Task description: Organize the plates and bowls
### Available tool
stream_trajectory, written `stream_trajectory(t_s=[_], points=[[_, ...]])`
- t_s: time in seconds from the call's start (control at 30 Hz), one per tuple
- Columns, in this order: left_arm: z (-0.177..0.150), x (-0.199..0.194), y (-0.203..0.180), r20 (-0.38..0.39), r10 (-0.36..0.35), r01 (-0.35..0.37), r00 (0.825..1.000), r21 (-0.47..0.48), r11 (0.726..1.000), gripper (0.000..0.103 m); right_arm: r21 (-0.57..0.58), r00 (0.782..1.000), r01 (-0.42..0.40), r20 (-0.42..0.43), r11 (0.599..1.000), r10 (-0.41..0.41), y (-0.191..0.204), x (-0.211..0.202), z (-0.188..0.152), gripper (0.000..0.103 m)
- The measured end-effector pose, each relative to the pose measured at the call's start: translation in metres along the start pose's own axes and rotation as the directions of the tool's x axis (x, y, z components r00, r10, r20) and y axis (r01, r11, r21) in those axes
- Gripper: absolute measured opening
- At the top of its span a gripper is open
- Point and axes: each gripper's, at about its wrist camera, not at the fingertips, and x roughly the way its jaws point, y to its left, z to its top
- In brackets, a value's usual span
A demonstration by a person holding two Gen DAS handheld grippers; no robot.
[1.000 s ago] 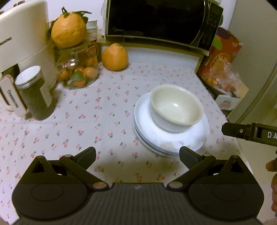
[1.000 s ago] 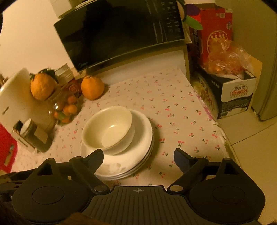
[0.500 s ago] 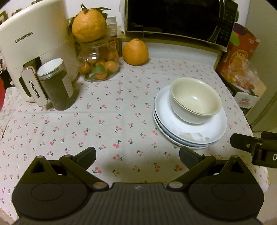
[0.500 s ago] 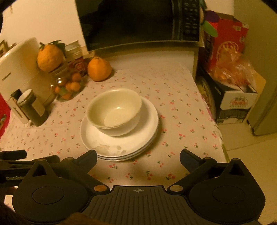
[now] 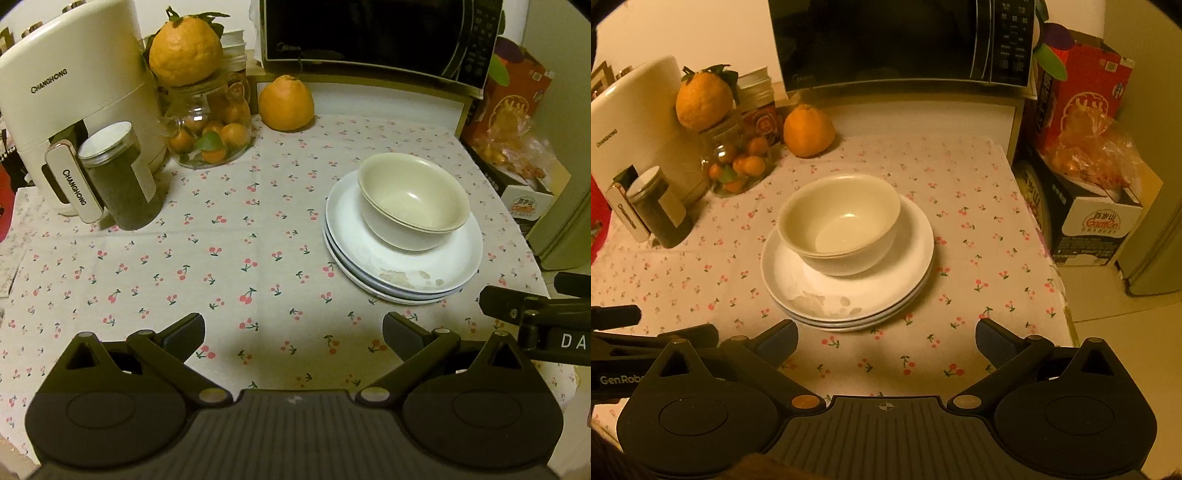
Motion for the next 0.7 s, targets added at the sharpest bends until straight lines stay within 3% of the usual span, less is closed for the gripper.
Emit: stream_trajectory(t_s=[0.7], points=[[-0.0039,0.0022,-0.0033,-0.028,0.027,-0.027,0.999,0.001,1.0,0.103,-0.001,1.0,0.003,-0.018,1.0,-0.003,0.0009,0.0045,-0.0012,0.103]])
